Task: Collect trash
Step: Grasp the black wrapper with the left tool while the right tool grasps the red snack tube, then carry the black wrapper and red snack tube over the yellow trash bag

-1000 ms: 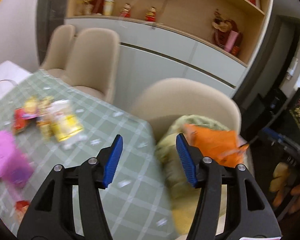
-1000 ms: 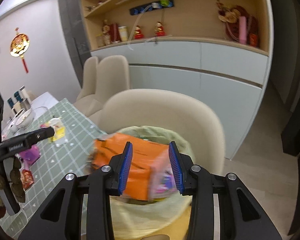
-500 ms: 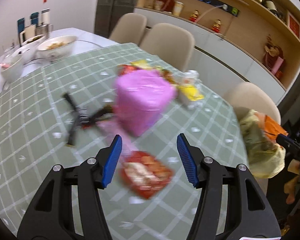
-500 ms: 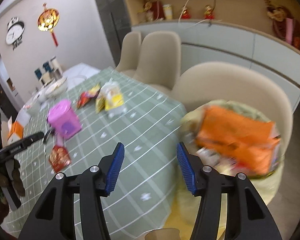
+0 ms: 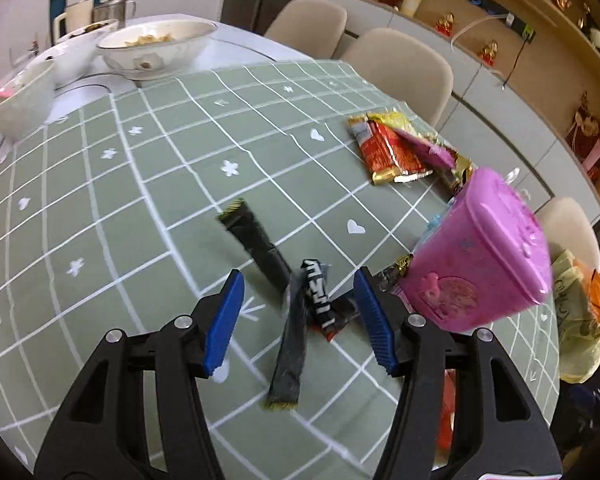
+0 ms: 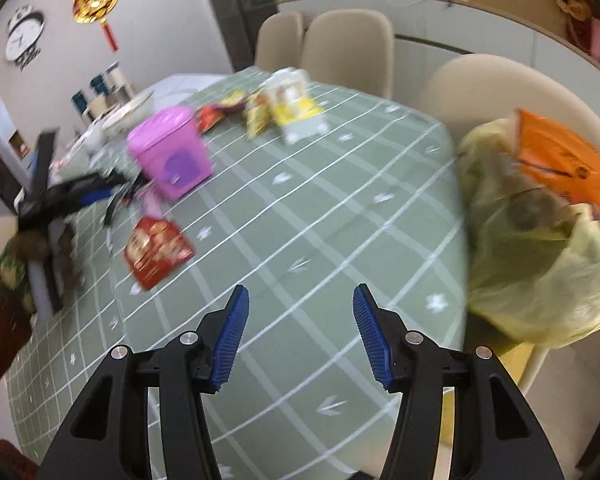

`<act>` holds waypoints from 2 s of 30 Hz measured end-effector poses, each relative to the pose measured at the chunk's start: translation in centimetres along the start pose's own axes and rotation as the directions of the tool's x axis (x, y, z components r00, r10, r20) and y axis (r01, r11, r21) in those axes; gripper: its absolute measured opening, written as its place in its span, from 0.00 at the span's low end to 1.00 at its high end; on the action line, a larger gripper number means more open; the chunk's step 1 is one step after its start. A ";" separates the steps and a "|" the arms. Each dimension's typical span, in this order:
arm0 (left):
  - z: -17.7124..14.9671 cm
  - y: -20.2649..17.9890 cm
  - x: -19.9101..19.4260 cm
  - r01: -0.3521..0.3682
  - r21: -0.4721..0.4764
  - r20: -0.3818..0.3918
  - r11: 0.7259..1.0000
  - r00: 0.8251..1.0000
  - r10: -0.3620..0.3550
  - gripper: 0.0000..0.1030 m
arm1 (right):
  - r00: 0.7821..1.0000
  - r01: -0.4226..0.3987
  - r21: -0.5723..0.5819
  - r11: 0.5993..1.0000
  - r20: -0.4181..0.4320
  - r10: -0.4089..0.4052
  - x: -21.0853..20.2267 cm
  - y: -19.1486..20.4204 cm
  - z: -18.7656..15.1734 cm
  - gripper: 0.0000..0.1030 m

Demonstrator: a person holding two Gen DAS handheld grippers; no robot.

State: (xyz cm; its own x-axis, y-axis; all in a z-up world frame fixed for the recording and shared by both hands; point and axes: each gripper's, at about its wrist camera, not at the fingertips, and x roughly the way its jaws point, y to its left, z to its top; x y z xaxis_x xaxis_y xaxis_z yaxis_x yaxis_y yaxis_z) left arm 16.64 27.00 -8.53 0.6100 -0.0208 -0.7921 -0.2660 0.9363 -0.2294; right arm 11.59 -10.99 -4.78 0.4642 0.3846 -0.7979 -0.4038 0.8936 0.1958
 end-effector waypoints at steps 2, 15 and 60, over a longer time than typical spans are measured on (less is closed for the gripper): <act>-0.1 -0.5 0.5 0.013 0.017 -0.034 1.000 0.999 -0.013 0.31 | 1.000 0.008 -0.022 1.000 -0.009 -0.008 0.4 1.2 0.0 0.50; -3.1 1.0 -7.1 0.124 0.036 -0.034 0.992 0.992 -0.123 0.17 | 0.993 -0.114 -0.093 0.989 -0.031 0.112 6.2 7.6 3.1 0.50; -3.8 -4.8 -12.9 0.197 0.069 0.012 0.978 0.980 -0.199 0.17 | 0.998 -0.032 -0.165 0.986 0.043 0.039 -1.1 6.3 4.8 0.16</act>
State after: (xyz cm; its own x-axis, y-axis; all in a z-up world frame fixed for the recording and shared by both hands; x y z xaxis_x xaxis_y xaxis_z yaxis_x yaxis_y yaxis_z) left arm 7.19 21.42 0.64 0.6599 -0.2019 -0.7237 -0.0883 0.9357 -0.3416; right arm 12.37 -4.70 0.08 0.4812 0.4289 -0.7646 -0.5429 0.8306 0.1242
